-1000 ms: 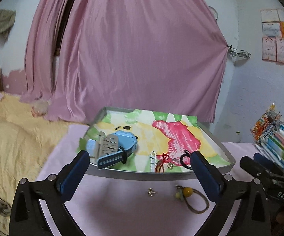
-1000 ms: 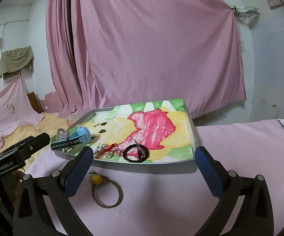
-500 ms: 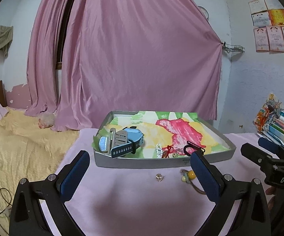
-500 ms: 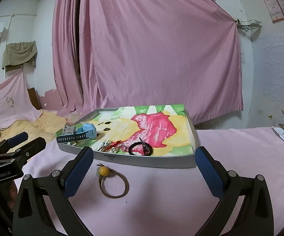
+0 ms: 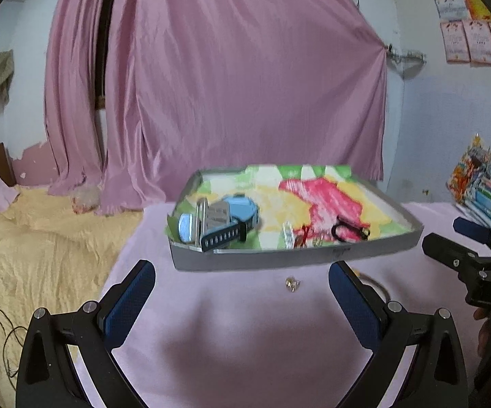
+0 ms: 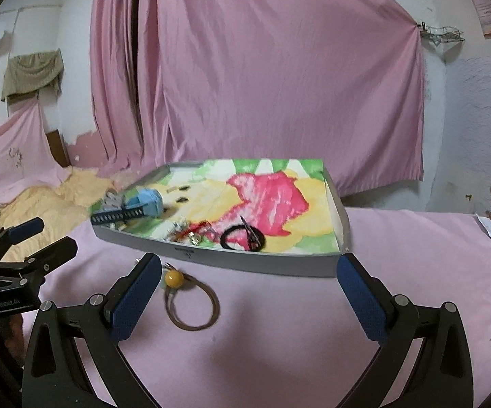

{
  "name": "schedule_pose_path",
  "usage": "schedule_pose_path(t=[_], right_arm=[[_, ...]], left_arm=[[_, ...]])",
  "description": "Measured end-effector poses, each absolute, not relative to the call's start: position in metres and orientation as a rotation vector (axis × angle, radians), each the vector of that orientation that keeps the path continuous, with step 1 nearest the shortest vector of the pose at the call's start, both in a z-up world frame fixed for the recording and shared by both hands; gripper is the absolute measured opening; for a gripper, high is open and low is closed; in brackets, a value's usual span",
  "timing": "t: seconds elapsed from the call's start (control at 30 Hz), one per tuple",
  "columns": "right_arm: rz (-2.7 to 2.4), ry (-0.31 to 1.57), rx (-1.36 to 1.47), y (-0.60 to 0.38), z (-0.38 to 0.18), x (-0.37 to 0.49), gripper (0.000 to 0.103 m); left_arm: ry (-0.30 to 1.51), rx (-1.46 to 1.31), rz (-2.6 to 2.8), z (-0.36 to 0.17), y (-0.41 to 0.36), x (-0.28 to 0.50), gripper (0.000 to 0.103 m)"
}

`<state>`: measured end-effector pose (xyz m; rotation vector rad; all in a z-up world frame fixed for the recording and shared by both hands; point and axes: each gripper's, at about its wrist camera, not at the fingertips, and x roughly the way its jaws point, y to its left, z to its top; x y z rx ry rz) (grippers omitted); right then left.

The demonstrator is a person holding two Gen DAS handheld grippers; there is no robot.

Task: Organize jewelry
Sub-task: 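Open both tools and withdraw them from the tray, then grasp the small gold charm with the left tool while the right tool grasps the yellow-bead keychain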

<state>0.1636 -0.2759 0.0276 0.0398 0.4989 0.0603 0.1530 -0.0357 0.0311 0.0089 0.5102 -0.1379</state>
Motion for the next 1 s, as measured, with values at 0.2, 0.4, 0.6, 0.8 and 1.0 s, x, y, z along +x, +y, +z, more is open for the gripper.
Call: schedule_pose_path(t=[0.2, 0.4, 0.6, 0.8, 1.0], right_arm=[[0.084, 0.568, 0.047, -0.282, 0.023, 0.175, 0.101], [0.132, 0.698, 0.028, -0.28, 0.009, 0.196, 0.101], [0.16, 0.77, 0.011, -0.276, -0.001, 0.207, 0.1], [0.201, 0.826, -0.013, -0.268, -0.01, 0.217, 0.077], [0.25, 0.85, -0.038, -0.259, -0.013, 0.222, 0.054]], left_arm=[[0.616, -0.011, -0.167, 0.02, -0.032, 0.168, 0.103], [0.707, 0.003, -0.181, 0.01, -0.037, 0.181, 0.103], [0.766, -0.012, -0.192, 0.003, -0.039, 0.19, 0.102], [0.784, 0.015, -0.215, 0.002, -0.045, 0.195, 0.09], [0.829, 0.027, -0.259, -0.003, -0.053, 0.203, 0.07]])
